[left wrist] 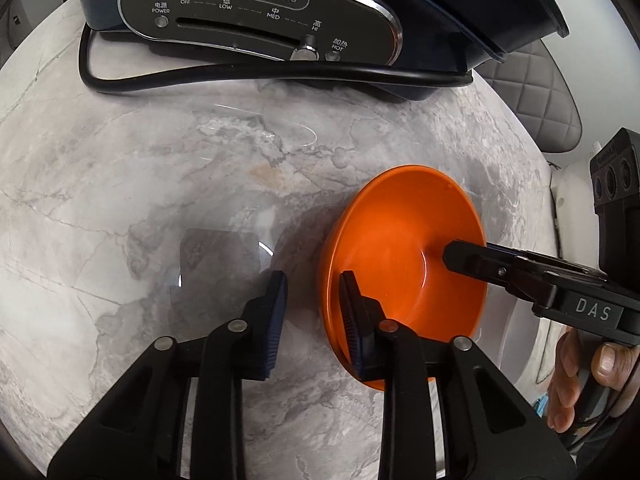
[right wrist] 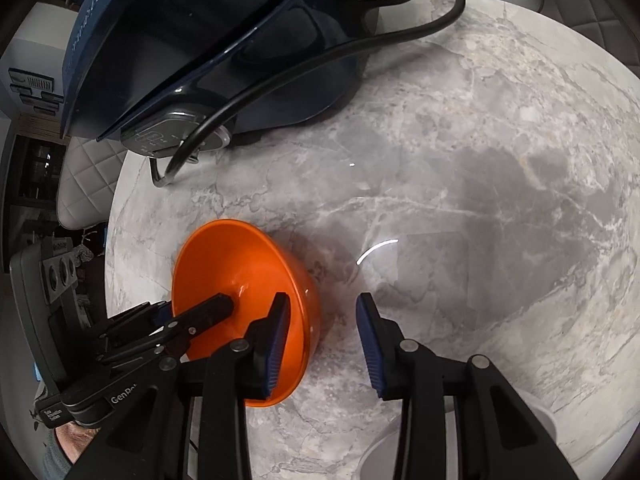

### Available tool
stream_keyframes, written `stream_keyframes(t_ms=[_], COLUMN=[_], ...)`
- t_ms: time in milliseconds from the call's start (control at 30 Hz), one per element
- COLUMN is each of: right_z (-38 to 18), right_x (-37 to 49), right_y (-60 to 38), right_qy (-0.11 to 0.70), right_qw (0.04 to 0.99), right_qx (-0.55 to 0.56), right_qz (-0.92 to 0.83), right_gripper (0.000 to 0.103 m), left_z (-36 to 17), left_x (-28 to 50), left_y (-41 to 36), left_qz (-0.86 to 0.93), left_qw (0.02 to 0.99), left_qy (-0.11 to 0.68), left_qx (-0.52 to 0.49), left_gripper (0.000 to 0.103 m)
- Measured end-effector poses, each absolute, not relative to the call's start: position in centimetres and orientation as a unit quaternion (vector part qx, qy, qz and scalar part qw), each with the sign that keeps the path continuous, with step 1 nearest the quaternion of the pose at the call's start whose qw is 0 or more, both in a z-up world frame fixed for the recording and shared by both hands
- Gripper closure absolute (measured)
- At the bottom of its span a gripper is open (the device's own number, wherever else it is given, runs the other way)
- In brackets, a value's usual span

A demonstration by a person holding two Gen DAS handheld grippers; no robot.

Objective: Organize plates and bowls
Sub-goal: 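Carry the orange bowl into the green bowl with both tools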

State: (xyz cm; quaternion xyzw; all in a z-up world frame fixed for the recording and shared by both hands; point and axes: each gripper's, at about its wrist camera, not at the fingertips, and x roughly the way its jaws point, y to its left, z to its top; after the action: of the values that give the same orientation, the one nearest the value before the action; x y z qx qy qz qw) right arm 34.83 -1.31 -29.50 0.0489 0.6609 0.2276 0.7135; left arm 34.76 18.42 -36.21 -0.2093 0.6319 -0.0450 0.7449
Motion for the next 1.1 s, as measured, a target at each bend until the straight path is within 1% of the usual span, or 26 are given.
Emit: stream_keyframes(t_ms=[67,200,233,267,633,867,1100], right_z=[-29.7,-30.6,-30.6,-30.6,-30.5,-28.6,-25.7], right_x=[34.9,34.9,34.9,34.9,34.7,34.3,33.0], right_y=[-1.0,-0.2,-0.1,0.1,-0.6,-1.1,-2.9], right_qy=[0.663,0.682,0.681,0.681,0.682,0.676,0.664], right_qw=[0.711,0.69,0.689,0.69,0.69,0.697,0.709], right_qx=[0.044,0.04,0.04,0.036,0.05,0.049,0.055], right_qz=[0.229,0.24,0.243,0.245,0.235,0.235,0.229], right_gripper=[0.066,0.088,0.09,0.092,0.092,0.093,0.093], left_z=[-36.3,-36.1,-36.1,-36.1,-35.7,-33.4,-30.1], left_x=[34.8,34.8,34.9,34.9,34.9,34.5,33.7], left_y=[18.4,18.4,18.2,18.1,17.8,17.4,15.0], left_qz=[-0.043,-0.047,-0.048,-0.047,-0.047,-0.052,-0.069], left_qw=[0.745,0.743,0.742,0.742,0.734,0.738,0.749], left_qy=[0.632,0.634,0.635,0.637,0.641,0.637,0.629], left_qx=[-0.21,-0.211,-0.208,-0.205,-0.217,-0.214,-0.196], left_gripper=[0.085,0.091,0.095,0.095,0.095,0.095,0.095])
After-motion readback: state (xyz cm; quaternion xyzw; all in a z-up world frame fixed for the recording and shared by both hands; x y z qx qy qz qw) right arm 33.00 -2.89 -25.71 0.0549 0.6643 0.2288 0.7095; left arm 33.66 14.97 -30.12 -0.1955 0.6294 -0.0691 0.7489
